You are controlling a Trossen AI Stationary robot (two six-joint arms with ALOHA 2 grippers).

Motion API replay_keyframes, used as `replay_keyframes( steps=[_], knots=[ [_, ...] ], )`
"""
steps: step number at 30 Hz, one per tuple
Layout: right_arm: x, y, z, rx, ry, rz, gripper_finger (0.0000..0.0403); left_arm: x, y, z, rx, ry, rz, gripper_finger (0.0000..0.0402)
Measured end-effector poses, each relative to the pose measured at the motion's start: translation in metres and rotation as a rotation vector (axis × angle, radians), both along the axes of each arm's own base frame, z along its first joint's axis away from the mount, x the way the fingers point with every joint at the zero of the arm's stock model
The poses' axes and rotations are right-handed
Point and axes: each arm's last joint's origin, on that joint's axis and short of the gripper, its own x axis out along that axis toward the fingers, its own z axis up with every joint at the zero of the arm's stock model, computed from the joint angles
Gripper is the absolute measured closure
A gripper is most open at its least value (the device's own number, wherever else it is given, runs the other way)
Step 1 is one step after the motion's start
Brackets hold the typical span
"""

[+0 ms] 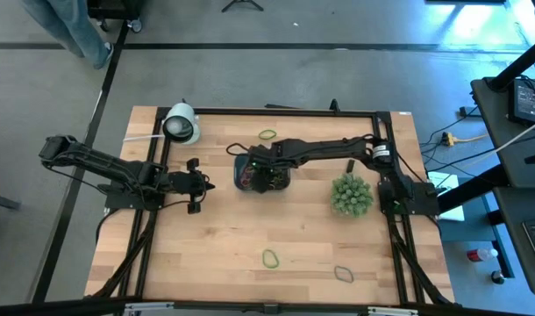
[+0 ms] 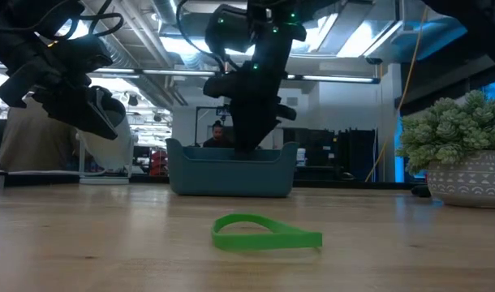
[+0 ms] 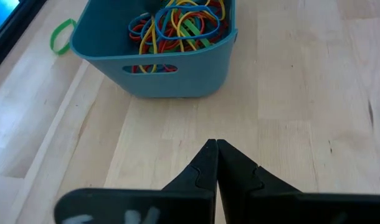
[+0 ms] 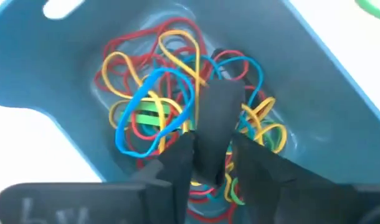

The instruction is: Pick and place rubber bands into bin

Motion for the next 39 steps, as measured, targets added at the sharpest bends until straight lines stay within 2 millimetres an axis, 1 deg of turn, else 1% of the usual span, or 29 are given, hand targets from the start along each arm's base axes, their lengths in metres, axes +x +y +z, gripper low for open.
replay_keyframes(
  steps=[4,8,11,15,19,22,26,30,31,35,39],
  knots=[
    [0.0,0.001,-0.001,0.019,0.005,0.005,0.0246,0.0,0.0,0.0,0.0,0.0,0.0,0.0398],
    [-0.003,0.001,0.003,0.041,0.012,-0.012,0.0223,0.0,0.0,0.0,-0.001,0.0,0.0,0.04],
    [-0.009,0.005,0.017,0.041,0.001,-0.006,0.0221,0.0,0.0,0.0,0.0,0.0,0.0,0.04],
    [-0.021,0.014,0.039,0.043,0.002,0.011,0.023,0.0,0.0,0.0,0.001,0.0,0.001,0.0398],
    [-0.039,0.032,0.063,0.054,0.019,0.023,0.0247,0.0,0.0,0.0,0.016,0.002,-0.006,0.04],
    [-0.052,0.054,0.076,0.108,0.044,0.04,0.0269,0.0,0.0,0.0,0.022,0.004,-0.013,0.0398],
    [-0.064,0.093,0.089,0.158,0.036,0.058,0.0319,0.0,0.0,0.0,0.032,0.008,-0.026,0.04],
    [-0.075,0.141,0.09,0.251,0.061,0.112,0.0384,0.0,0.0,0.0,0.024,0.007,-0.025,0.0399],
    [-0.08,0.153,0.09,0.27,0.076,0.121,0.0392,0.0,0.0,0.0,0.024,0.007,-0.025,0.0399],
    [-0.098,0.199,0.085,0.295,0.125,0.095,0.0392,0.0,0.0,0.0,0.016,0.005,-0.021,0.04],
    [-0.121,0.237,0.085,0.321,0.162,0.017,0.0399,0.0,0.0,0.0,0.014,0.005,-0.021,0.0399]
  ],
)
